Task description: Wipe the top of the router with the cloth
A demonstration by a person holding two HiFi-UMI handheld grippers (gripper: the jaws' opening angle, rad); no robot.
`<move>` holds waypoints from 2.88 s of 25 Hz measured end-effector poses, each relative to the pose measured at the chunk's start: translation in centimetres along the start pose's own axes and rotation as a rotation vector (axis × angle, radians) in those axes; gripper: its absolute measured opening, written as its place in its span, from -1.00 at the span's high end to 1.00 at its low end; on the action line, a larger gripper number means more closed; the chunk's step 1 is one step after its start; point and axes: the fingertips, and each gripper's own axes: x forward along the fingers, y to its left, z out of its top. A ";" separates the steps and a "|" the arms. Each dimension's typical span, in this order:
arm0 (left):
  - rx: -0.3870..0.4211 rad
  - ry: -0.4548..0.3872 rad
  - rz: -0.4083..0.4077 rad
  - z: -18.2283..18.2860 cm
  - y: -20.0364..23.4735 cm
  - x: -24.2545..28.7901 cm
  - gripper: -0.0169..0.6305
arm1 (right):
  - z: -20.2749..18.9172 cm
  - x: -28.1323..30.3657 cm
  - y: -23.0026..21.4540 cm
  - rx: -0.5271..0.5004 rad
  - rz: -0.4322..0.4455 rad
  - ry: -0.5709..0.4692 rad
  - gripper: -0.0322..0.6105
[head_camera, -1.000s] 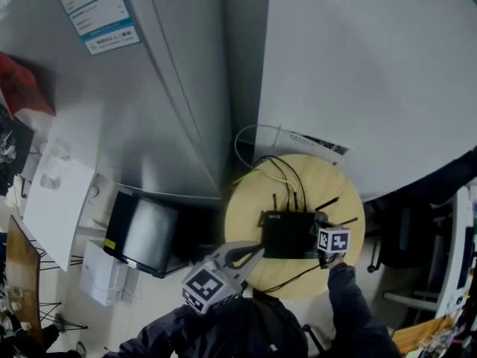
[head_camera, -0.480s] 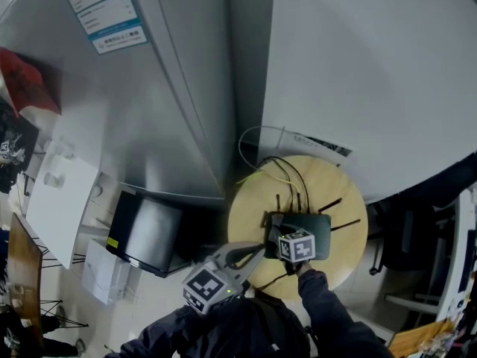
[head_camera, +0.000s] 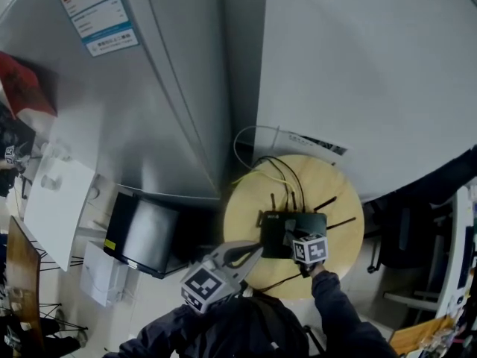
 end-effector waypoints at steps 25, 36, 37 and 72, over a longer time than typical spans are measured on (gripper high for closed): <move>-0.002 0.004 0.017 -0.2 -0.7 -0.2 0.97 | 0.3 1.9 9.1 -0.025 0.136 -0.027 0.68; -0.007 0.005 0.005 -0.2 -1.3 0.6 0.97 | -3.1 -1.7 1.6 0.014 0.062 -0.014 0.68; -0.004 0.008 -0.002 -0.3 -1.5 0.8 0.97 | -3.6 -2.5 -0.2 0.026 0.041 -0.019 0.68; 0.019 0.023 0.014 -0.7 -1.3 0.2 0.97 | -5.4 -0.6 7.4 -0.024 0.194 -0.009 0.68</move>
